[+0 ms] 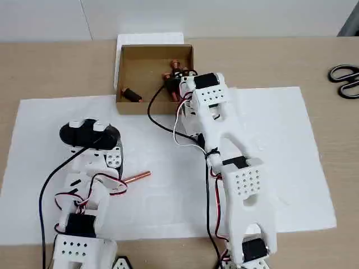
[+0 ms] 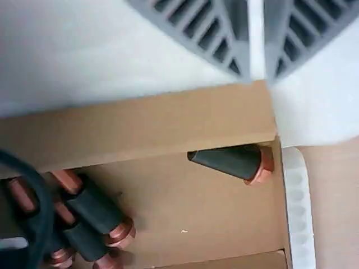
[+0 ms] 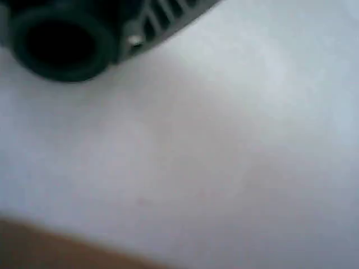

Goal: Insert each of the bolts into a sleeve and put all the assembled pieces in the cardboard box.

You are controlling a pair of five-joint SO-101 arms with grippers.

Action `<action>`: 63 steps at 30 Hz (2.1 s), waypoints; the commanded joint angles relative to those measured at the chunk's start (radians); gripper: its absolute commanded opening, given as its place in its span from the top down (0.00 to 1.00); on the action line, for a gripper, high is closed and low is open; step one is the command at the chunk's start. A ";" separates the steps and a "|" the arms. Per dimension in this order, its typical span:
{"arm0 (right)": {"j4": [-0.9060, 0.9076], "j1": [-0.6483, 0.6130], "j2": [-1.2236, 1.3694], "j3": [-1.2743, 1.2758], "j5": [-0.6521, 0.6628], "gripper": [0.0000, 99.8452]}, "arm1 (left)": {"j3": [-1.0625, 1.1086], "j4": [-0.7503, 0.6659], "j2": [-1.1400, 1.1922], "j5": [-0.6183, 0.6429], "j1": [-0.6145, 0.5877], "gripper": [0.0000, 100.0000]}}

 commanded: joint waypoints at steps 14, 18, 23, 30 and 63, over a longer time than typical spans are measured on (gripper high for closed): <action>0.044 -0.012 -0.406 0.023 0.003 1.00 | -0.079 0.002 -0.014 0.003 0.008 0.99; 0.045 -0.010 -0.544 0.163 0.003 1.00 | -0.136 0.121 -0.014 0.005 0.009 0.99; 0.045 -0.008 -0.756 0.348 0.006 1.00 | -0.366 0.512 -0.006 0.051 0.009 0.99; 0.036 -0.022 -1.067 0.489 0.008 1.00 | -0.570 0.735 -0.006 0.117 0.009 0.99; -0.737 -0.114 -2.005 1.556 -0.187 1.00 | -0.642 0.941 -0.003 0.118 0.009 0.99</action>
